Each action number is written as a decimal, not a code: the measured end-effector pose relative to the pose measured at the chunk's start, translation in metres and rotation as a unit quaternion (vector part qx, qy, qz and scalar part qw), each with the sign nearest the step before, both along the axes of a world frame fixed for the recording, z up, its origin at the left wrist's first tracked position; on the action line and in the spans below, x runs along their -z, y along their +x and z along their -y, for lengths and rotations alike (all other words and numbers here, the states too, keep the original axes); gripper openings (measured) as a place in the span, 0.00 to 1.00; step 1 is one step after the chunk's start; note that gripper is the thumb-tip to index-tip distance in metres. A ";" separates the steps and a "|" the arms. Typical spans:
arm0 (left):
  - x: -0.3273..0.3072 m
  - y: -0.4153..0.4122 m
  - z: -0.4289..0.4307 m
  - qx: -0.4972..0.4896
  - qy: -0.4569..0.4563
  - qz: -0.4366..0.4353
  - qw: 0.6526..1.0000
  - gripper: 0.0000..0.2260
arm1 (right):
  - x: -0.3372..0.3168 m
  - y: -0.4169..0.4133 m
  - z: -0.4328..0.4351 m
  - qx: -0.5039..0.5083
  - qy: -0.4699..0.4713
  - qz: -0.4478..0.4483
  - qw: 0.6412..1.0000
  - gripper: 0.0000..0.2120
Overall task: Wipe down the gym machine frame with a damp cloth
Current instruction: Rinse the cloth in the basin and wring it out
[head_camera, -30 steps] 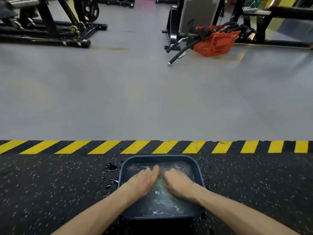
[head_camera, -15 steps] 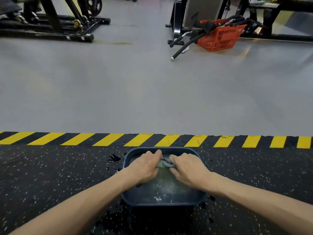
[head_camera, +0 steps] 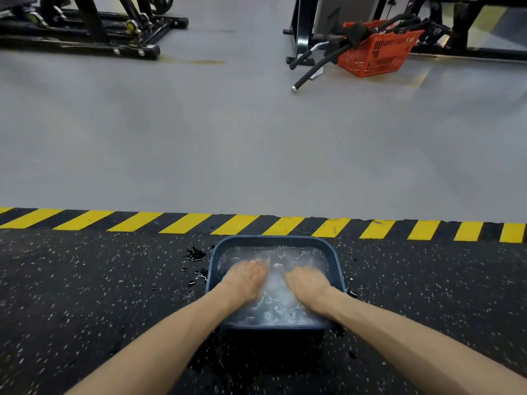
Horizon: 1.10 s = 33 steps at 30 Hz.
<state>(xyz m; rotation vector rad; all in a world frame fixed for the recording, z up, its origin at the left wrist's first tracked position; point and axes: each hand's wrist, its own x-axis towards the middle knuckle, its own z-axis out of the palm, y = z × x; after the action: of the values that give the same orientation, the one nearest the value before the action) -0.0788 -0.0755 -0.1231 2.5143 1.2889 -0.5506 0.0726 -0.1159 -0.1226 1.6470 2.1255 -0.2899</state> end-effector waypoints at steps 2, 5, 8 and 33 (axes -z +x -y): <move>-0.005 -0.002 0.001 0.006 0.010 -0.014 1.000 0.16 | -0.003 0.003 -0.001 0.019 -0.022 -0.005 1.000 0.16; -0.011 -0.007 0.001 0.011 0.008 -0.011 1.000 0.15 | -0.020 0.005 -0.002 0.046 -0.028 -0.051 0.997 0.14; -0.023 -0.011 -0.005 0.025 -0.002 0.073 0.997 0.19 | -0.044 0.008 0.001 0.066 0.012 -0.107 0.992 0.09; -0.007 0.000 0.009 0.035 -0.031 -0.026 0.999 0.15 | -0.022 -0.006 0.002 0.011 -0.079 -0.022 0.997 0.14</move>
<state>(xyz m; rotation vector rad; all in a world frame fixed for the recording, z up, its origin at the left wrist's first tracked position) -0.0783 -0.0849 -0.1162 2.5174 1.1852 -0.6652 0.0670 -0.1175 -0.1002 1.5858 2.0603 -0.4933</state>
